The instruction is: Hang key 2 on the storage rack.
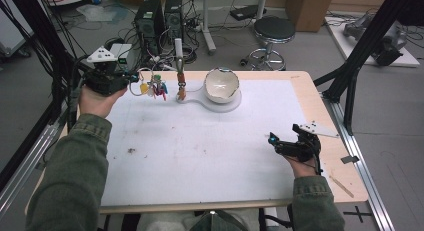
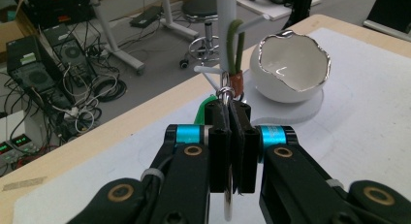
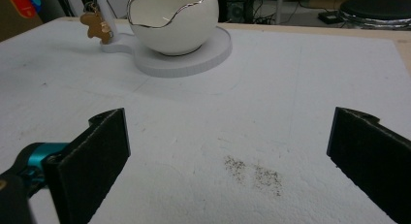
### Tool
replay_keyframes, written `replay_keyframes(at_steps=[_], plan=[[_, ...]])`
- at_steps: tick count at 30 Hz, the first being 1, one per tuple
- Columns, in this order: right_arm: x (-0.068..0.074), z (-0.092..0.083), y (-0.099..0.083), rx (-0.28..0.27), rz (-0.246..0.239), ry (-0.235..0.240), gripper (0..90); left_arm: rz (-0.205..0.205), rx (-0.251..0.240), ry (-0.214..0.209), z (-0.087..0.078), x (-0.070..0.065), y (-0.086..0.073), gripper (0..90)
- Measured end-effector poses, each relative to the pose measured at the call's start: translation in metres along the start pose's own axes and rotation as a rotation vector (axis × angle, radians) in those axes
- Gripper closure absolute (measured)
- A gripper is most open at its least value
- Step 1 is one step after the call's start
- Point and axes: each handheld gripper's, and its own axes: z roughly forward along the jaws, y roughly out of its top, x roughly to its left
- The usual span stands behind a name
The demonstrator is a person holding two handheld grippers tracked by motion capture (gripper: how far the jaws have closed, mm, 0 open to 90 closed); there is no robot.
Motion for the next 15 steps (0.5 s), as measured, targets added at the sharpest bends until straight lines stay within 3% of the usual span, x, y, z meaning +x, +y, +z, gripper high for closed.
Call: replay_keyframes(at_steps=[7, 15], plan=[[-0.001, 0.0, 0.0, -0.004, -0.003, 0.002, 0.6, -0.005, 0.016, 0.032, 0.007, 0.01, 0.011, 86.8], [-0.001, 0.0, 0.0, -0.006, 0.004, 0.002, 0.6, -0.013, 0.041, 0.04, 0.017, 0.021, 0.016, 86.8]])
